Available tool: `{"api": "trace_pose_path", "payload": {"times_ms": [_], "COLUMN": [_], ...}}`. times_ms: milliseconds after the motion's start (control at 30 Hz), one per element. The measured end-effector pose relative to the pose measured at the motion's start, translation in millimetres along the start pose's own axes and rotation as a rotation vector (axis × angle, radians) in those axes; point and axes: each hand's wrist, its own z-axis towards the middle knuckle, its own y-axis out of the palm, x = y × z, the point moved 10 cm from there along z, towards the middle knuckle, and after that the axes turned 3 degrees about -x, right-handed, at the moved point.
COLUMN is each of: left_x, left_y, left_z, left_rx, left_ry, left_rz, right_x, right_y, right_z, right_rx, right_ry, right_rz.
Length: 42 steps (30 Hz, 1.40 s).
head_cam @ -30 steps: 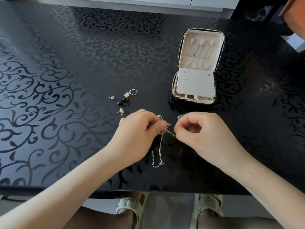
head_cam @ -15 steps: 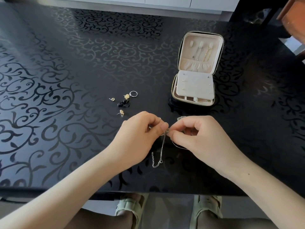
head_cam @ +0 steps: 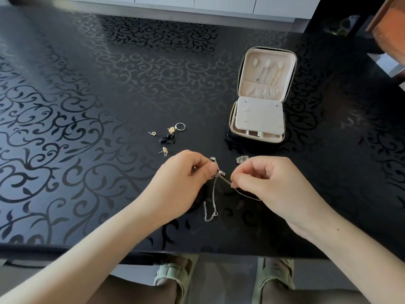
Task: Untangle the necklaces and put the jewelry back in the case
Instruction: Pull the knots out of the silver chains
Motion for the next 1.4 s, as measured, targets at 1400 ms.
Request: {"api": "trace_pose_path", "payload": {"times_ms": [1400], "left_x": [1.9], "left_y": [17.7], "left_z": [-4.6], "left_rx": [-0.081], "left_ry": [-0.02], "left_rz": [-0.338], "right_x": [-1.7], "right_y": [15.9], "right_z": [-9.7], "right_rx": [-0.134], "right_ry": [0.022], "right_rz": [0.002]}}
